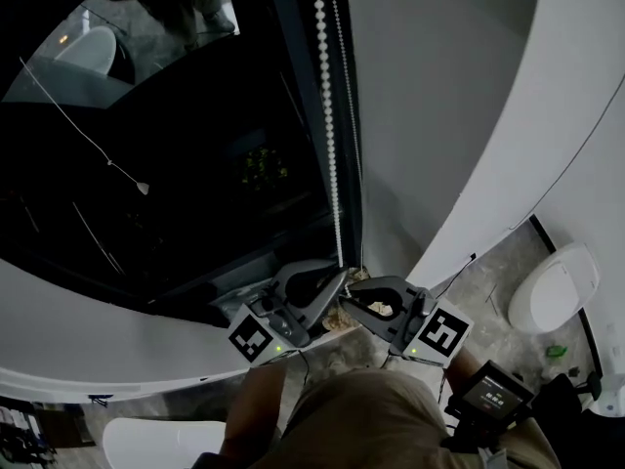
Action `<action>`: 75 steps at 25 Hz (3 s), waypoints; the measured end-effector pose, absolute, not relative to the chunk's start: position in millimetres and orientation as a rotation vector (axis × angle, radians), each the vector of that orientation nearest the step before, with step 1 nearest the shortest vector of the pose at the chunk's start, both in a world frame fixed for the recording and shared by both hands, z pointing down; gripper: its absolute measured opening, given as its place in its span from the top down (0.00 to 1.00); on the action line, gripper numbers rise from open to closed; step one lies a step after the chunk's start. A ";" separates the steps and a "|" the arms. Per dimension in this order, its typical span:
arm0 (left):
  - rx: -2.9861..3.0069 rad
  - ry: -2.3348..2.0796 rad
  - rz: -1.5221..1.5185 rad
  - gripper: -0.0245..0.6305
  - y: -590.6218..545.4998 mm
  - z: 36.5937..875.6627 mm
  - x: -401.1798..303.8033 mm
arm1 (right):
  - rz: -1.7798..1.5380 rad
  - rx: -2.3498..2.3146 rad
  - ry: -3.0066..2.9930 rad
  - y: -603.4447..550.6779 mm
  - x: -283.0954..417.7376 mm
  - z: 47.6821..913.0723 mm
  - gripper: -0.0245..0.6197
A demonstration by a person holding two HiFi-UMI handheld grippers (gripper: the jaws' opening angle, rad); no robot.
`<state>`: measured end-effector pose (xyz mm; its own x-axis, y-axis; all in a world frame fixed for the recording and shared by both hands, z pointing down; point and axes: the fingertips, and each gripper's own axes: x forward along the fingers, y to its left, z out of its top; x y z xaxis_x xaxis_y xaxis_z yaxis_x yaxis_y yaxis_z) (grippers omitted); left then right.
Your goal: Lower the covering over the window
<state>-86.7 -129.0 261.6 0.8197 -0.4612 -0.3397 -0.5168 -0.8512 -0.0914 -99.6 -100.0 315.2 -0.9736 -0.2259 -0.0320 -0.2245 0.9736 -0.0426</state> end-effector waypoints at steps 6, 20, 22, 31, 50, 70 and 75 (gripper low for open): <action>-2.915 0.812 0.377 0.93 -124.7 324.3 -87.2 | 0.097 -0.359 3.151 -99.2 -91.3 298.4 0.75; -2.990 0.675 0.111 0.81 -104.0 353.5 -69.4 | -0.051 -0.599 3.107 -124.8 -98.9 317.2 0.96; -2.990 0.653 0.036 0.88 -104.7 362.8 -69.1 | -0.122 -0.568 3.101 -121.8 -95.8 328.9 0.96; -3.117 0.530 0.115 0.70 -106.9 382.0 -70.4 | -0.130 -0.642 3.095 -136.3 -85.4 342.0 0.96; -2.874 0.754 0.248 0.93 -153.8 266.6 -81.8 | -0.048 -0.457 3.092 -116.3 -82.7 321.2 0.75; -3.044 0.684 0.099 0.93 -113.4 341.6 -62.9 | 0.018 -0.646 2.958 -131.4 -72.7 271.2 0.94; -2.989 0.582 0.438 0.72 -120.0 288.3 -91.6 | -0.085 -0.610 2.991 -129.3 -75.1 289.5 0.94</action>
